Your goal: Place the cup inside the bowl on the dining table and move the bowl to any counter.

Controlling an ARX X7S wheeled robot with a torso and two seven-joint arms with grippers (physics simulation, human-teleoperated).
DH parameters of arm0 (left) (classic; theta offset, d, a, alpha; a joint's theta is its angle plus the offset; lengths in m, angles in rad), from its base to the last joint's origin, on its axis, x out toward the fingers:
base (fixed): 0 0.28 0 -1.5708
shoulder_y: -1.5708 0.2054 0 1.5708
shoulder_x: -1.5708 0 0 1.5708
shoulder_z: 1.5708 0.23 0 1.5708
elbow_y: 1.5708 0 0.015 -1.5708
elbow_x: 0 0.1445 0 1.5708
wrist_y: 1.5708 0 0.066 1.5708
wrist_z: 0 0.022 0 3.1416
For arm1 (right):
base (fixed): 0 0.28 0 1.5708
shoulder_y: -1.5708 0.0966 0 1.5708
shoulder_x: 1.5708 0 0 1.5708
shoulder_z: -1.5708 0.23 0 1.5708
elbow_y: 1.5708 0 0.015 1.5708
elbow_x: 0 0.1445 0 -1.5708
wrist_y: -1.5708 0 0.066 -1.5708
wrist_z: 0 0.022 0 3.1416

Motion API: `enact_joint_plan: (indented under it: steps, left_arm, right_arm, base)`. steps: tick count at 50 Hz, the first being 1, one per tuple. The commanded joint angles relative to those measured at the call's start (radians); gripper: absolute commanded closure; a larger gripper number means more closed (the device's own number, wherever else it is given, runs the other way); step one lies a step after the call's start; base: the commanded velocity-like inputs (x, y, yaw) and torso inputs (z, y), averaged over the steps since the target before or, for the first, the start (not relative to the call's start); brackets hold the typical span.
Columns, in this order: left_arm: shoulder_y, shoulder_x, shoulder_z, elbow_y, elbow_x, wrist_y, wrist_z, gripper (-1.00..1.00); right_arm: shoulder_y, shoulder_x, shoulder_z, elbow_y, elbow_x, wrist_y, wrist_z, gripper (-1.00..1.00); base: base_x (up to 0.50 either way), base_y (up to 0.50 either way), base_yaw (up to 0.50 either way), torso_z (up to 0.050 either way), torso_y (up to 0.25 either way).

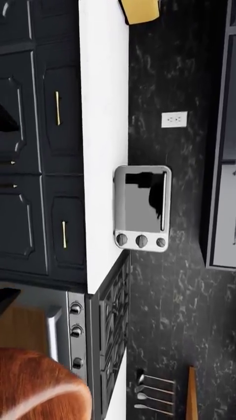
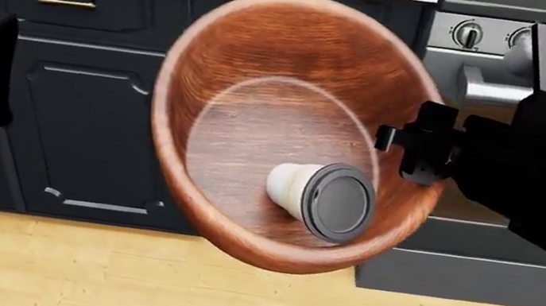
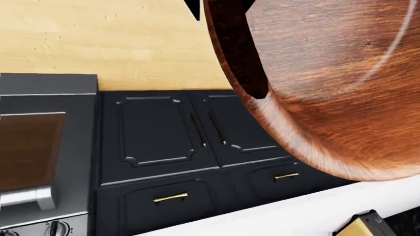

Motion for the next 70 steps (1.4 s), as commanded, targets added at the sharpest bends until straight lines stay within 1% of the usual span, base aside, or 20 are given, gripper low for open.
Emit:
enact_joint_plan:
  steps: [1, 15, 24, 27, 38, 57, 70]
  left_arm:
    - [-0.024, 0.001, 0.003, 0.003, -0.005, -0.012, -0.009, -1.0]
    - [-0.04, -0.006, 0.001, 0.008, -0.018, -0.024, -0.011, -1.0]
    - [-0.08, -0.005, 0.008, 0.006, -0.016, -0.041, -0.016, -1.0]
    - [-0.074, -0.024, -0.004, 0.003, -0.022, -0.037, 0.0, -1.0]
    - [-0.065, -0.003, 0.008, 0.004, -0.012, -0.028, -0.009, -1.0]
    - [-0.047, -0.013, 0.003, 0.005, -0.015, -0.018, 0.002, -1.0]
    - [-0.047, -0.004, 0.009, 0.006, -0.009, -0.015, -0.006, -1.0]
  right_arm:
    - [0.049, -0.015, 0.009, 0.027, -0.002, 0.009, -0.03, 1.0]
    - [0.059, -0.006, 0.021, 0.024, 0.007, 0.008, -0.019, 1.0]
    - [0.051, -0.009, 0.018, 0.03, 0.003, 0.001, -0.02, 1.0]
    - [0.052, -0.008, 0.018, 0.03, 0.003, 0.003, -0.018, 1.0]
    - [0.055, 0.005, 0.026, 0.012, 0.016, 0.013, 0.004, 1.0]
    - [0.057, -0.003, 0.02, 0.027, 0.012, 0.012, -0.005, 1.0]
    - [0.042, 0.001, 0.012, 0.011, 0.007, 0.012, -0.01, 1.0]
  base:
    - [0.51, 0.27, 0.0, 0.0, 0.0]
    - [0.49, 0.27, 0.0, 0.0, 0.001]
    - [0.47, 0.28, 0.0, 0.0, 0.002]
    - [0.47, 0.28, 0.0, 0.0, 0.0]
    - [0.48, 0.28, 0.0, 0.0, 0.002]
    - [0.47, 0.28, 0.0, 0.001, 0.001]
    - [0.45, 0.34, 0.0, 0.0, 0.002]
